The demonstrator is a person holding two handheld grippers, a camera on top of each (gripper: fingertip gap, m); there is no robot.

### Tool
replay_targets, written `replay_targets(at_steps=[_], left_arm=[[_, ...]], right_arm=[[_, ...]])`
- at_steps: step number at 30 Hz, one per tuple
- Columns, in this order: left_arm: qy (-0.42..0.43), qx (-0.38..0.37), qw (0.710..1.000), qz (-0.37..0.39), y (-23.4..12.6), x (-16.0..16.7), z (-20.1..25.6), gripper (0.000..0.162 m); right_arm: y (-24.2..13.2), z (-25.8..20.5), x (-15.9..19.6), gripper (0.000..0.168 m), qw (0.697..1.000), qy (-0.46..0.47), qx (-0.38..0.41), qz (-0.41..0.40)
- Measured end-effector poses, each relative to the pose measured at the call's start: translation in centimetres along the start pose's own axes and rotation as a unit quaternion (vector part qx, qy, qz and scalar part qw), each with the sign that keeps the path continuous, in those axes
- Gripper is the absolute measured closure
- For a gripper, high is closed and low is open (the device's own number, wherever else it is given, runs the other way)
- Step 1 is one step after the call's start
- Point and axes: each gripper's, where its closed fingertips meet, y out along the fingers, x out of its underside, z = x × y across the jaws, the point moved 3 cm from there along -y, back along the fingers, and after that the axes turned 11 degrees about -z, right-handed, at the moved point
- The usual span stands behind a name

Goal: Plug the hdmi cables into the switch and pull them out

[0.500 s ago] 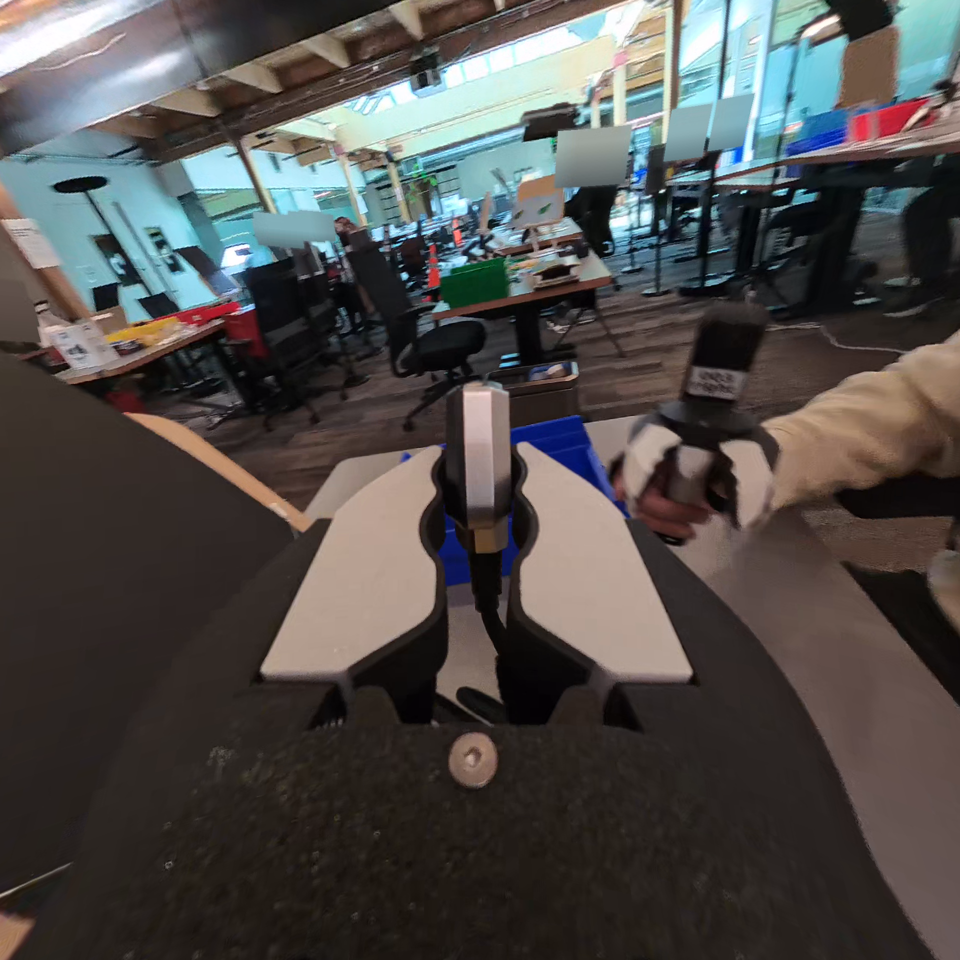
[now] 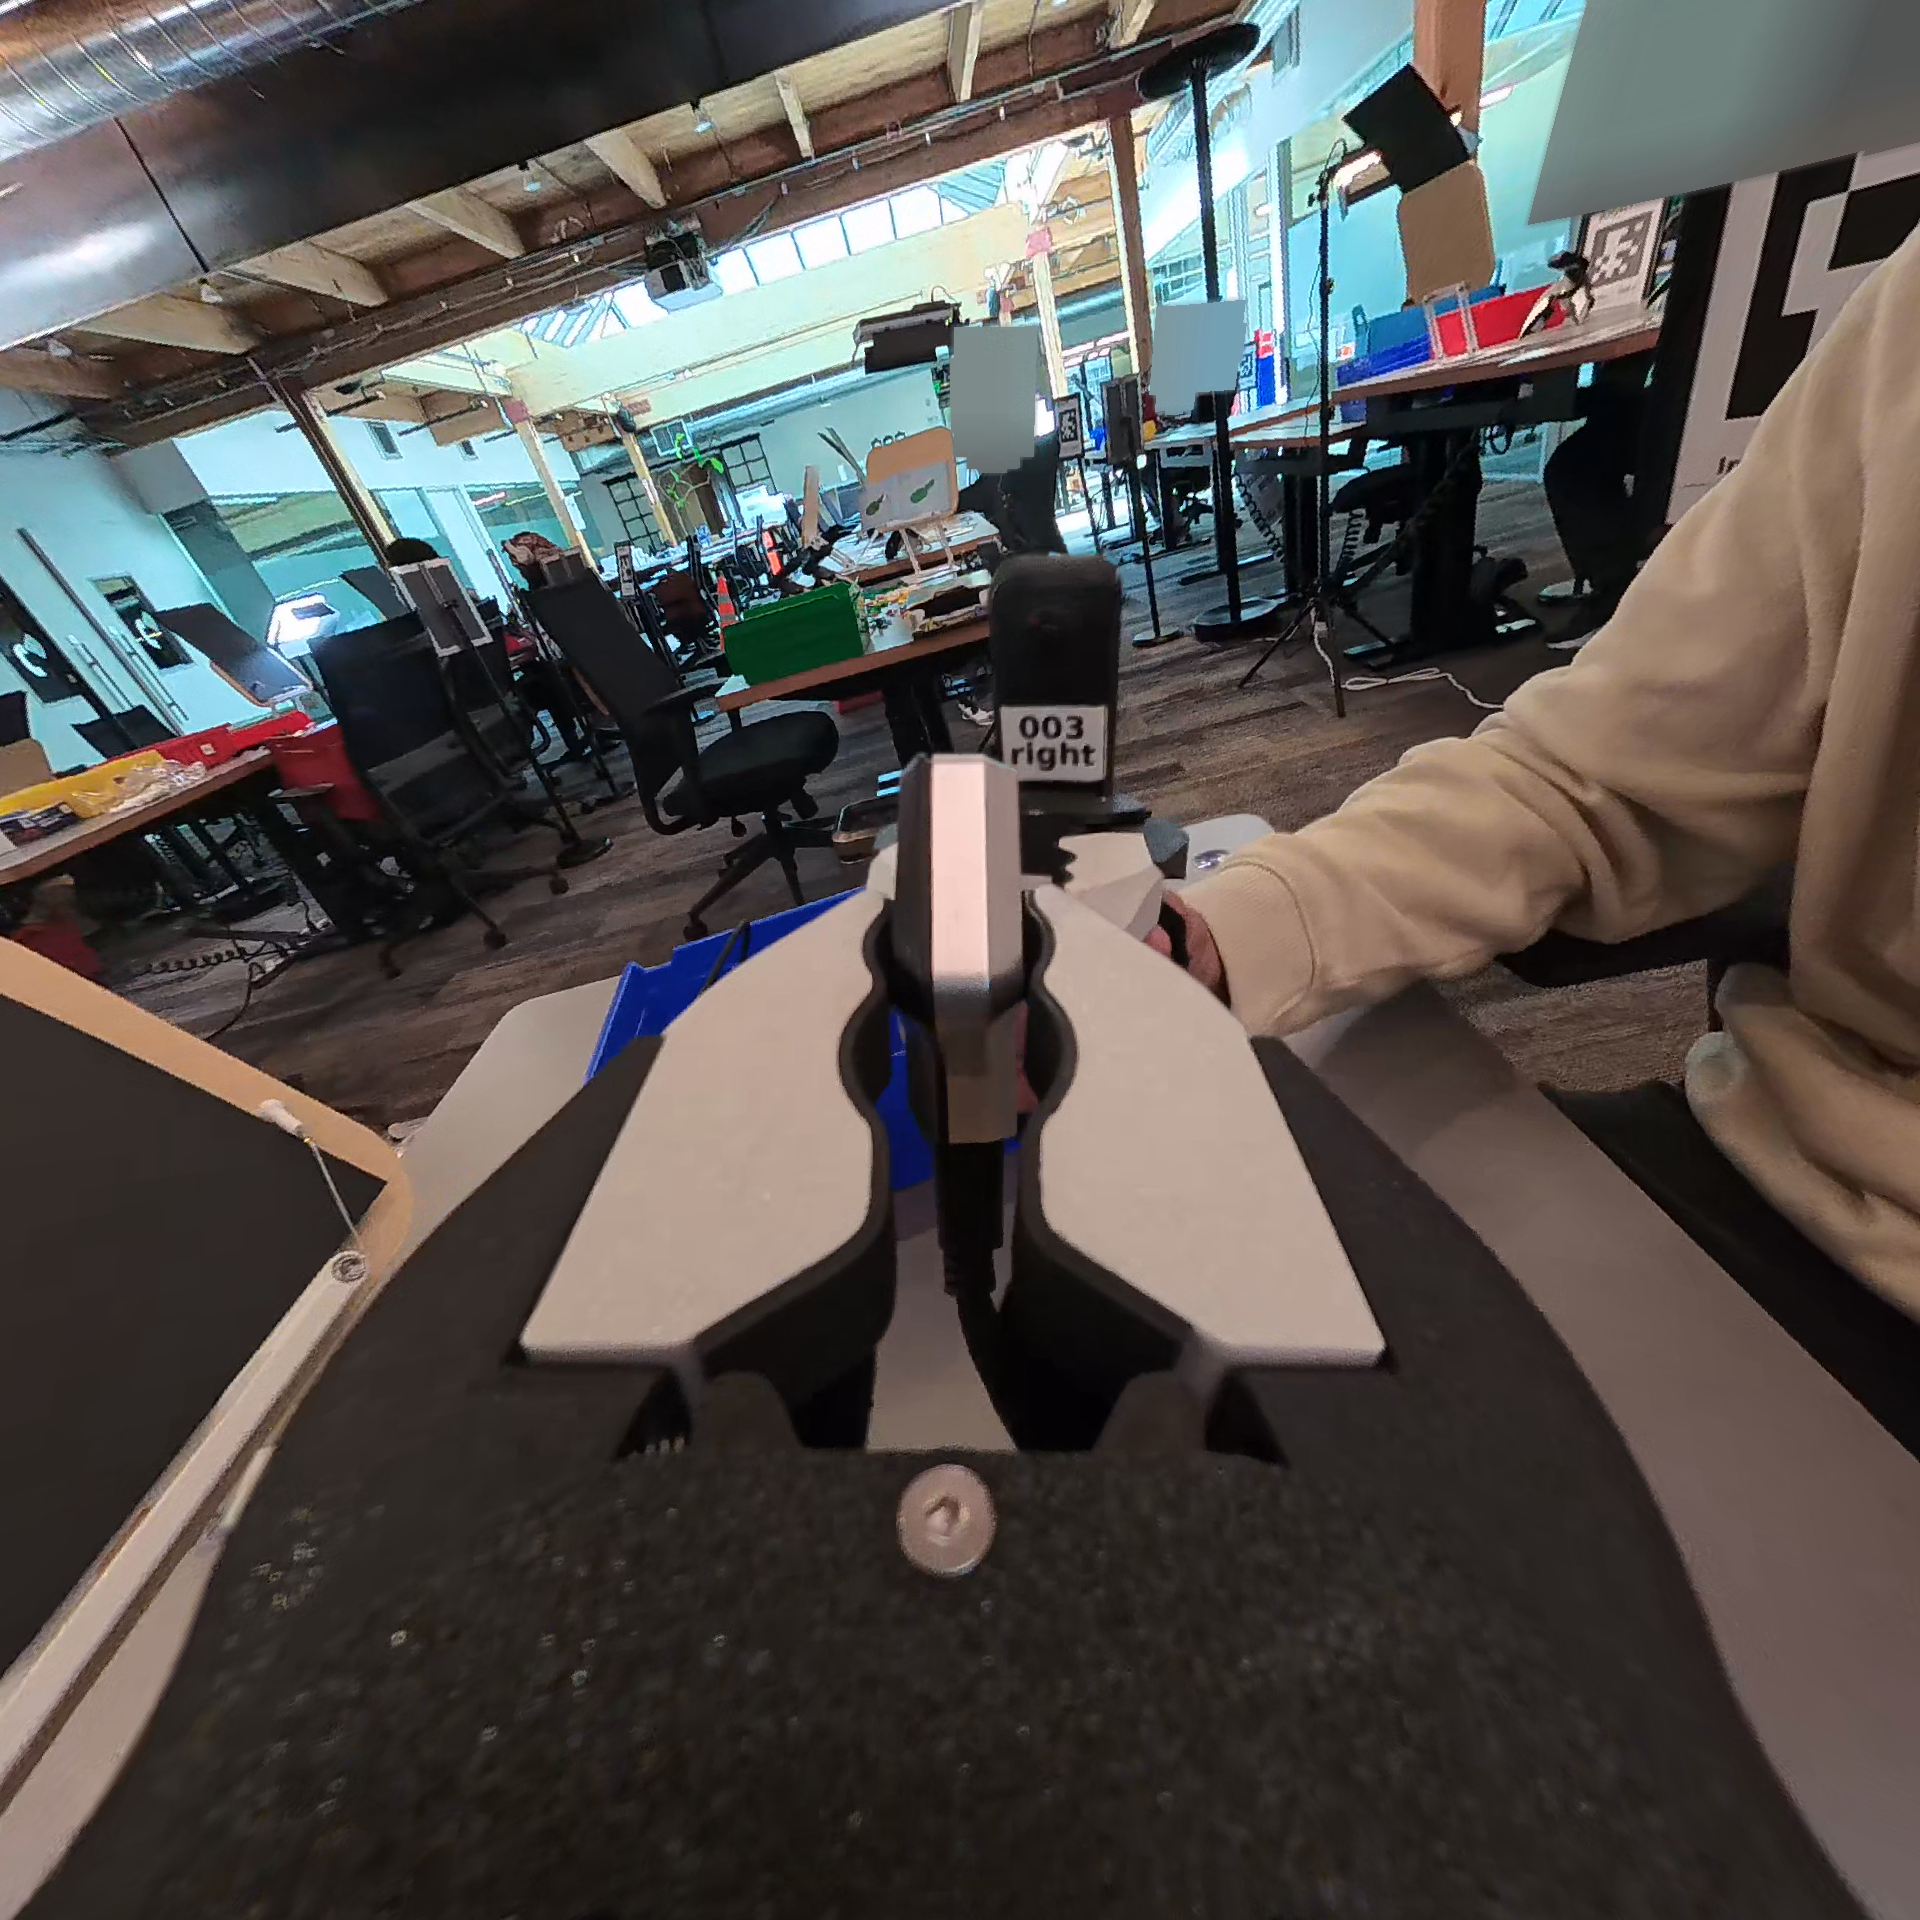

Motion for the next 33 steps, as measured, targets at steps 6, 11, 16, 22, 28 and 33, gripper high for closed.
replay_targets(at_steps=[6,11,16,22,28,33], left_arm=[[-0.008,0.005,1.000,0.017,0.8,0.2,-0.1,0.141],[-0.017,0.010,0.998,0.053,0.8,0.4,-0.3,0.142],[0.003,0.026,0.996,0.083,1.6,1.0,0.3,0.142],[0.006,0.032,0.996,0.083,2.0,1.1,0.5,0.141],[0.012,-0.030,0.998,0.047,0.6,1.2,-0.3,0.133],[-0.120,-0.078,0.989,-0.032,-4.6,1.0,1.6,0.110]], right_arm=[[1.2,0.3,0.3,0.138,0.997,0.046,-0.018,0.055],[1.2,0.7,0.1,0.144,0.995,0.056,-0.029,0.076],[1.1,0.1,-0.6,0.146,0.996,0.036,-0.039,0.076],[1.0,-0.1,-0.7,0.146,0.998,0.004,-0.036,0.041],[1.5,0.3,-1.4,0.146,0.993,-0.111,0.028,-0.037],[2.3,1.8,-1.6,0.146,0.952,-0.253,0.118,-0.126]])
